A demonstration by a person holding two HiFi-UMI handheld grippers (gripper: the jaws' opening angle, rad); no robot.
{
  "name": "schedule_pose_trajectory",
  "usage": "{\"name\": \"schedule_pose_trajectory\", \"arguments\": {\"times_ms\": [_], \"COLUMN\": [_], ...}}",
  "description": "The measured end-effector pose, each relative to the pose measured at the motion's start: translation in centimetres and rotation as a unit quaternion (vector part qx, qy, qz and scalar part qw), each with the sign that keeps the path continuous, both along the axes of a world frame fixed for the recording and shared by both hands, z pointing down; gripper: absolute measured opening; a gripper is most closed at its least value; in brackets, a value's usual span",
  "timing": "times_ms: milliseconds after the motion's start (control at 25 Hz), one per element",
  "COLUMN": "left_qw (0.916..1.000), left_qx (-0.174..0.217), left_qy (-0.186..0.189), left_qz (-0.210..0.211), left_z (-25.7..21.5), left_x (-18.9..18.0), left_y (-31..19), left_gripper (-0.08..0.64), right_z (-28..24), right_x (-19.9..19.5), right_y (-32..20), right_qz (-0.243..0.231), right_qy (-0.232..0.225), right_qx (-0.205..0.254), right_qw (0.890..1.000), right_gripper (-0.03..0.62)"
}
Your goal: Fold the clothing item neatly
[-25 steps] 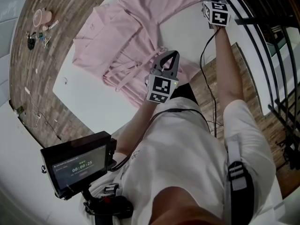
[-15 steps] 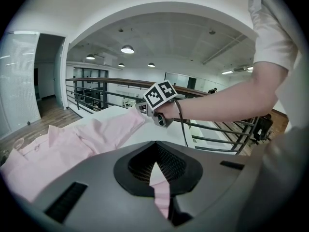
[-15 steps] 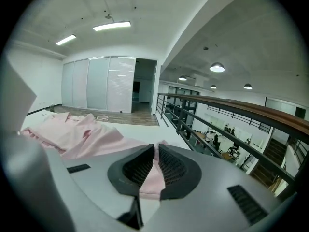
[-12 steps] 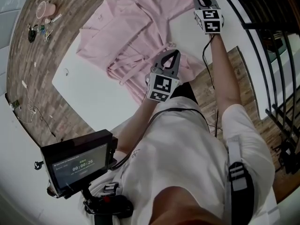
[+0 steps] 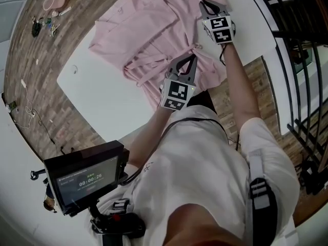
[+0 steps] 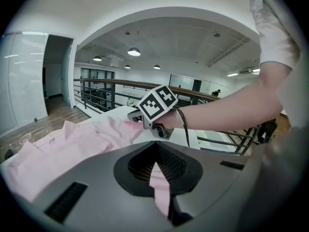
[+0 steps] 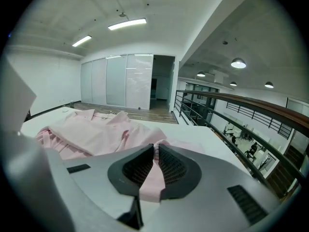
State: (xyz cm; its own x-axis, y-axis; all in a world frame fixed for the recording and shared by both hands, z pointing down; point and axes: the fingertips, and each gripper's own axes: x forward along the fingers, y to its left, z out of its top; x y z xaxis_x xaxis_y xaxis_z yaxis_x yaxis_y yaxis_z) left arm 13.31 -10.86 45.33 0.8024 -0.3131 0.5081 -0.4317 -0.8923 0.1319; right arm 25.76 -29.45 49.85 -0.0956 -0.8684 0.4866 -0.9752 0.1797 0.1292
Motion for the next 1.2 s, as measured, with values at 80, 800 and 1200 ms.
{"name": "schedule_pose_trajectory", "arguments": {"times_ms": [80,800,1200], "left_qw": [1.0000,0.9994,0.9991], "left_qx": [-0.002,-0.008,-0.004], "left_qy": [0.002,0.008,0.012], "left_qz": [-0.004,-0.032,-0.041], "left_z": [0.1,0.4,0.4], "left_x": [-0.8,-6.3,-8.5], "left_y": [-0.3,-1.8,-2.0], "left_gripper": [0.003,0.003,0.003], "right_z": [0.3,0.9,1.1], "right_x": [-1.4,-9.0,-12.5], "right_y": [-0.3,-1.8,-1.5], "right_qz": [-0.010,-0.048,-0.068], "right_qy": [0.002,0.006,0.004], "right_qx": [-0.005,-0.015,-0.019], "right_qw": [1.000,0.999,0.997], "right_gripper": [0.038,0.038,0.038]}}
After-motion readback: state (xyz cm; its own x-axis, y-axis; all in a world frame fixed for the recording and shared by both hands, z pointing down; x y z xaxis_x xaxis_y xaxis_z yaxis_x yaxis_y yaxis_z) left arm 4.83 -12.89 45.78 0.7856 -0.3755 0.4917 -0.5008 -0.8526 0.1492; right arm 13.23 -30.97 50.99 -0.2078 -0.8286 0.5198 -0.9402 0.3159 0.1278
